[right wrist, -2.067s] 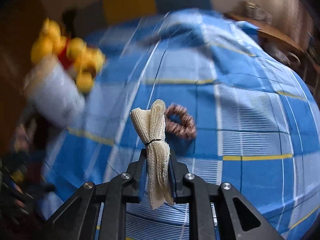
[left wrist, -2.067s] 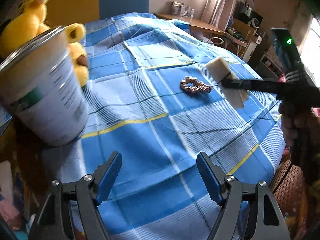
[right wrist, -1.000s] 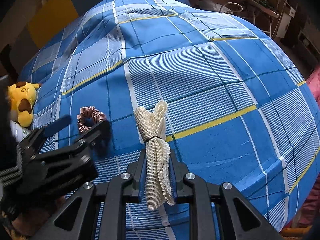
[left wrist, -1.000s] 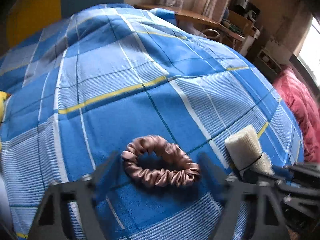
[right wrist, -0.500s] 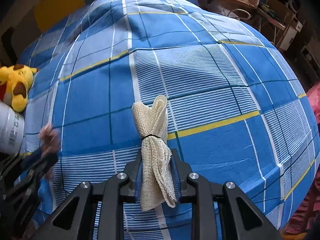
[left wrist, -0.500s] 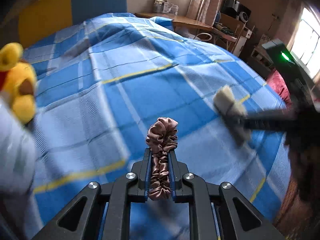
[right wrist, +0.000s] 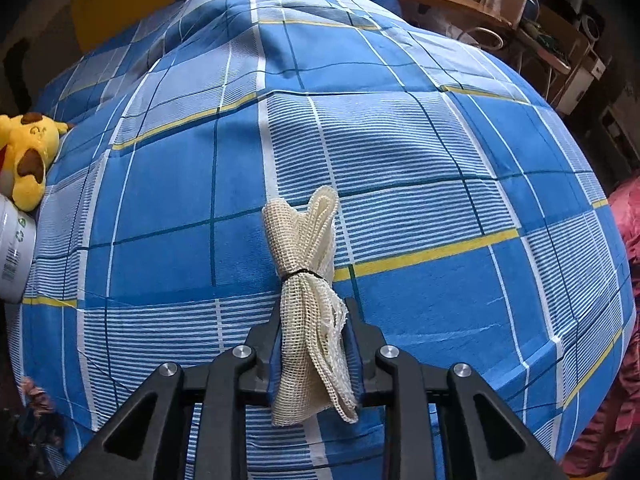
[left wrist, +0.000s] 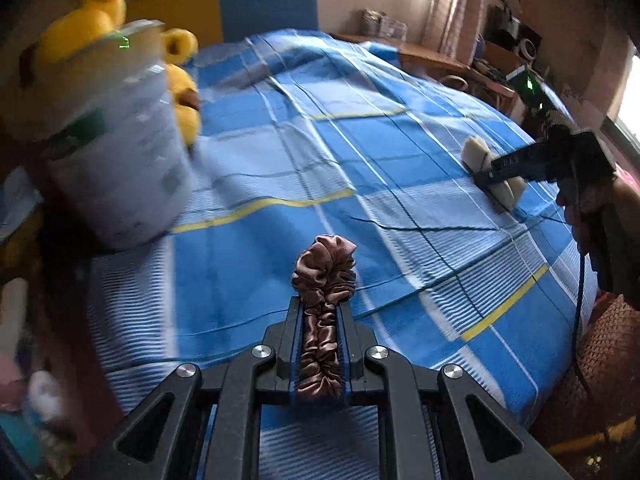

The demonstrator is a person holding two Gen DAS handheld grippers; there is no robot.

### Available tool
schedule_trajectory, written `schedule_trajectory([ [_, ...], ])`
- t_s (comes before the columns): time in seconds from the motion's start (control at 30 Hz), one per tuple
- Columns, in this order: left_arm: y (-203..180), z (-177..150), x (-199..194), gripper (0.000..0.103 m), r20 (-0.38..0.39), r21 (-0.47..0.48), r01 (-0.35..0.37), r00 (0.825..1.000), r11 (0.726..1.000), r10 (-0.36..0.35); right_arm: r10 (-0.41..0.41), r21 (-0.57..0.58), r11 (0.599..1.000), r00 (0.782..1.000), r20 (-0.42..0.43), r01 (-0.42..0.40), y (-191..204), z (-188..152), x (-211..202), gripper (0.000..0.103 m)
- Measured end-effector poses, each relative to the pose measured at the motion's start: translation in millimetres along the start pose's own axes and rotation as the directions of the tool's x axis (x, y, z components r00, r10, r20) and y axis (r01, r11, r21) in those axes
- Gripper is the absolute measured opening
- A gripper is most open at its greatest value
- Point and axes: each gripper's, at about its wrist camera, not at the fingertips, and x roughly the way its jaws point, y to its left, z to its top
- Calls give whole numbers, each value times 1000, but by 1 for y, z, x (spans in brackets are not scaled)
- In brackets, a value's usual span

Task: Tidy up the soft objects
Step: 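Grasp the brown satin scrunchie with the left gripper, then carry the scrunchie into the gold tray and open the left gripper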

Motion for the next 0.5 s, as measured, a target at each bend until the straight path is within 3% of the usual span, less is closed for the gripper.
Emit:
schedule_trajectory([
  [0.27,19,0,-40,15,81,-45,-43,996,998,46,-2,0,1000,1000,13,2,-1,-5,-1,26],
  [0.5,39,-5,-58,15,98,-100,-57,993,993,67,-8,-2,1000,1000,18,8,-1,-3,0,26],
])
